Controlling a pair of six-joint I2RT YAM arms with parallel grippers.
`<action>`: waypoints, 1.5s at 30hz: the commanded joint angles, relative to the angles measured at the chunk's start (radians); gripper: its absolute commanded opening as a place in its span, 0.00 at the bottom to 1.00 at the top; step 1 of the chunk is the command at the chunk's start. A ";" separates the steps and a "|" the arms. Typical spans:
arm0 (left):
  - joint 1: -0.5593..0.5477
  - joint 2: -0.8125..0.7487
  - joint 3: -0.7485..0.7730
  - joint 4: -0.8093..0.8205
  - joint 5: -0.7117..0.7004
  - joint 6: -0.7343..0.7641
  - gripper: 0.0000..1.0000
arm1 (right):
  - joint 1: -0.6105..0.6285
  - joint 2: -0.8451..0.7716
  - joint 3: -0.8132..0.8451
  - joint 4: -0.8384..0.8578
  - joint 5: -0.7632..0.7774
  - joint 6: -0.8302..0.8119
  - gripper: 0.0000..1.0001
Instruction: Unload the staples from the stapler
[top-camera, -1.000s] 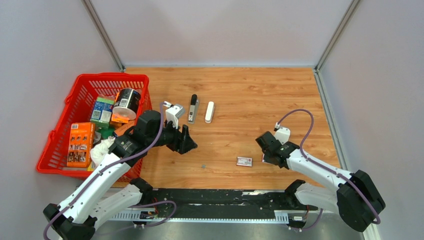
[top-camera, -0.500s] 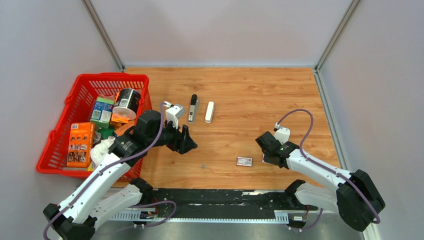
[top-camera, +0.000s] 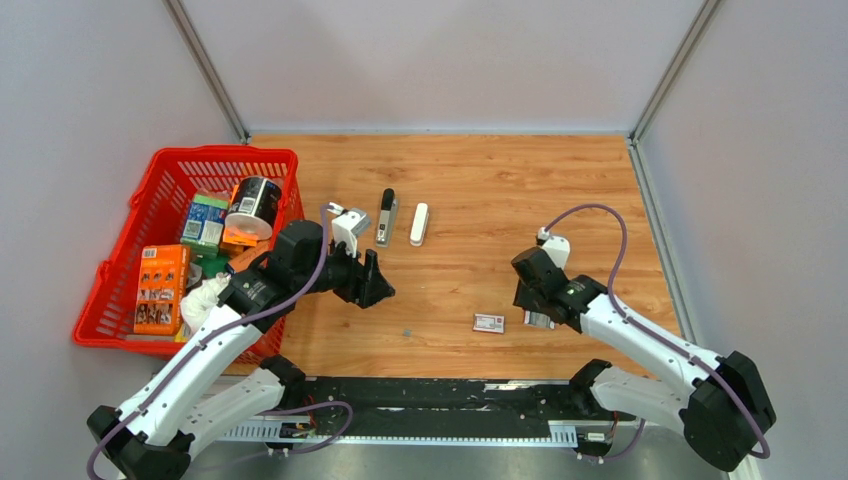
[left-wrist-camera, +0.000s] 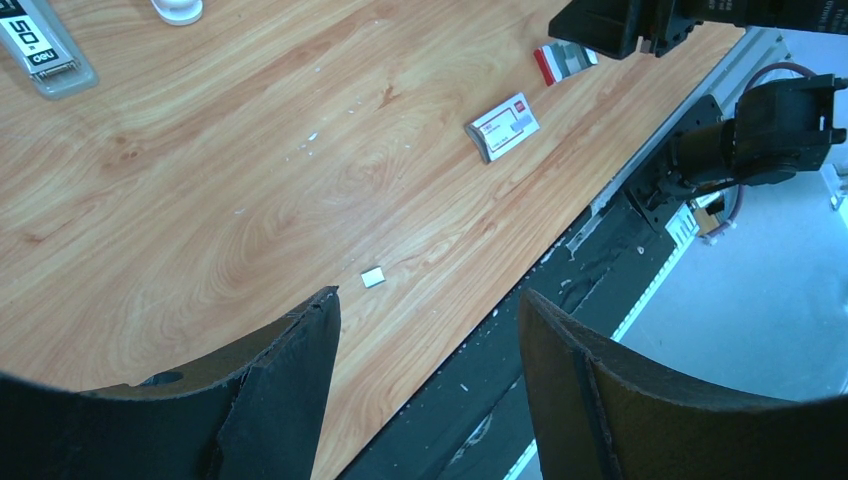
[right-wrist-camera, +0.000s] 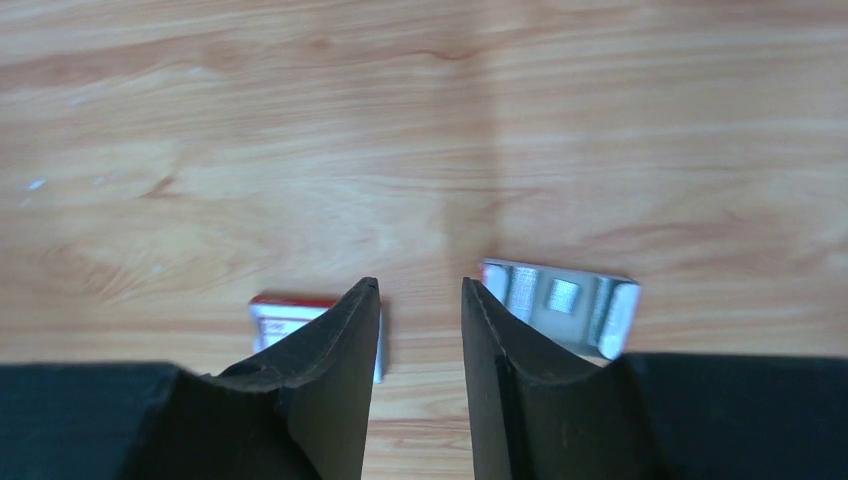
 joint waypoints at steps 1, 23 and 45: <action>-0.005 0.004 0.007 0.016 -0.013 0.016 0.73 | 0.047 -0.006 0.046 0.166 -0.161 -0.158 0.40; -0.005 -0.122 0.024 -0.064 -0.271 0.087 0.73 | 0.398 0.431 0.221 0.567 -0.545 -0.781 0.57; -0.004 -0.153 0.003 -0.068 -0.308 0.098 0.73 | 0.515 0.663 0.350 0.550 -0.464 -0.895 0.58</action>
